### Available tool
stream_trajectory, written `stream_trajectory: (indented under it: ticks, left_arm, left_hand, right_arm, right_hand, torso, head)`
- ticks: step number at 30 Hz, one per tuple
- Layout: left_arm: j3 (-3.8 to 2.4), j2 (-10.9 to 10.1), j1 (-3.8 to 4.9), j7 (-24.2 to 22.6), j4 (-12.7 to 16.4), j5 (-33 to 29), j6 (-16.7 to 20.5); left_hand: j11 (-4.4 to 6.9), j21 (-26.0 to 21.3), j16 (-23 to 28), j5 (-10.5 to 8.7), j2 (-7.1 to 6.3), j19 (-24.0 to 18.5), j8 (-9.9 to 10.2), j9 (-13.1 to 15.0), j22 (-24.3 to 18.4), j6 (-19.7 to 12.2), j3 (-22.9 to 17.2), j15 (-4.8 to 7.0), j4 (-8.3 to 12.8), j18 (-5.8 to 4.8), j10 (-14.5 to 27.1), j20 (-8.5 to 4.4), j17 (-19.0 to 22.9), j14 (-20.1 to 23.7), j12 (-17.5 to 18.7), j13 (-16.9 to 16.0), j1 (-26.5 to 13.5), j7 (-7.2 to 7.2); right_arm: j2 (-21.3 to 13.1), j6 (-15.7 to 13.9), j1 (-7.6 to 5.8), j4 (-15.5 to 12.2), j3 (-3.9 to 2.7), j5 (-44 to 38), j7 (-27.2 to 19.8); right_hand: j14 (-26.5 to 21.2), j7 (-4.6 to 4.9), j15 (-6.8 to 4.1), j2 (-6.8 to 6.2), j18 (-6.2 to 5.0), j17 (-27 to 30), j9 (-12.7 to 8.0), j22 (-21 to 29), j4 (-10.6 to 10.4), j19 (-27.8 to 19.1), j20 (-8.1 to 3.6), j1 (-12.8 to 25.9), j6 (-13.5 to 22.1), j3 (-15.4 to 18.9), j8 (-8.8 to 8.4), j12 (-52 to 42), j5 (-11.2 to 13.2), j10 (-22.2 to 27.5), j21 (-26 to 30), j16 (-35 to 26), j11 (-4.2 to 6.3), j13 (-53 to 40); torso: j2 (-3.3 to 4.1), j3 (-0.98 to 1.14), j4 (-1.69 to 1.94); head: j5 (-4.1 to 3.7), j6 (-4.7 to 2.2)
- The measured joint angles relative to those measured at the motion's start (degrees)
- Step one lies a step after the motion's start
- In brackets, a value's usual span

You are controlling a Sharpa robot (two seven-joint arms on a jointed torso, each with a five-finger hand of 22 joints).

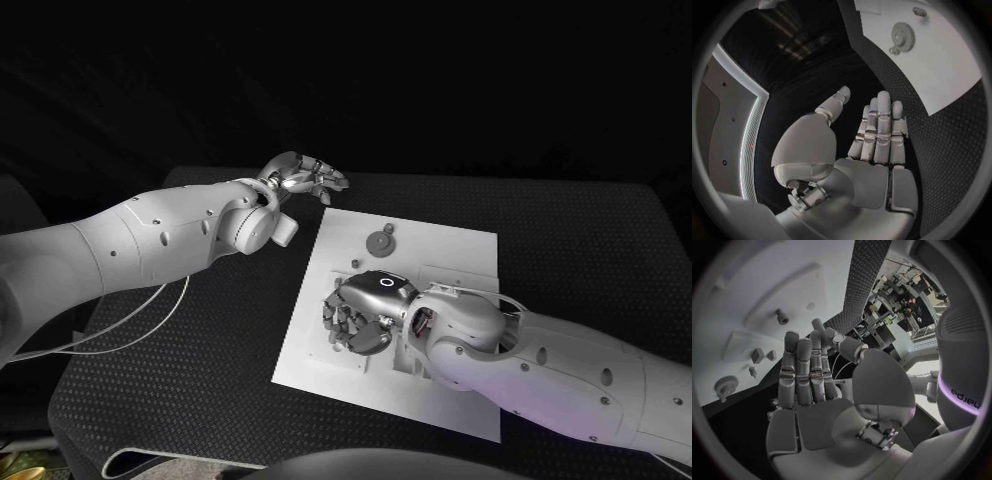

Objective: Assemble the parts on the task board

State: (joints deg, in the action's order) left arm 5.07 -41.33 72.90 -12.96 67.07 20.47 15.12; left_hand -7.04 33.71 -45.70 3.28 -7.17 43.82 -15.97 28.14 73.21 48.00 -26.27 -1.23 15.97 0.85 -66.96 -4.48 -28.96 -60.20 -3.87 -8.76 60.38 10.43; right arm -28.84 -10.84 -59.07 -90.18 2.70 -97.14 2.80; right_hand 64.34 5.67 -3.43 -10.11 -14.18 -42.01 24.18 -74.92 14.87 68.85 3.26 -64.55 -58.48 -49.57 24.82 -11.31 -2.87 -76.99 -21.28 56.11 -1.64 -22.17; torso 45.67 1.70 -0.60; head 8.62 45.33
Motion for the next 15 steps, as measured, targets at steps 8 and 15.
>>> stream_trajectory:
  ticks: [8,15]
  left_arm:
    - [0.00,0.07,0.00,0.02,0.29,0.00,-0.02]
    - [0.00,0.24,0.00,0.04,0.32,0.00,-0.04]
  left_hand:
    - [0.00,0.00,0.00,0.00,0.00,0.00,0.00,0.00,-0.01,0.00,0.00,0.00,0.00,0.00,0.00,0.00,-0.02,0.00,0.00,0.05,0.00,0.00]
    - [0.00,-0.23,0.00,0.00,0.00,0.00,0.00,0.00,0.05,0.00,0.00,0.00,0.00,0.00,0.00,0.00,-0.04,0.00,0.00,0.05,0.00,0.00]
  right_arm:
    - [1.01,-0.04,0.59,1.16,0.73,-2.53,0.20]
    - [1.37,-0.03,0.83,1.83,1.27,-3.88,0.41]
  right_hand:
    - [-0.06,0.09,0.07,0.00,0.00,0.06,0.00,0.00,0.31,0.00,0.00,0.00,-0.08,-0.01,-0.05,0.00,0.00,0.00,-0.22,0.21,0.00,-0.13]
    - [-0.06,0.10,0.07,-0.01,0.00,0.12,0.00,0.00,0.32,0.00,0.01,0.00,-0.07,0.00,-0.07,0.00,0.00,0.00,-0.45,0.21,0.00,-0.26]
  torso:
    - [0.01,0.03,-0.01]
    - [0.01,0.04,-0.05]
  head:
    - [0.37,0.37]
    - [0.65,0.76]
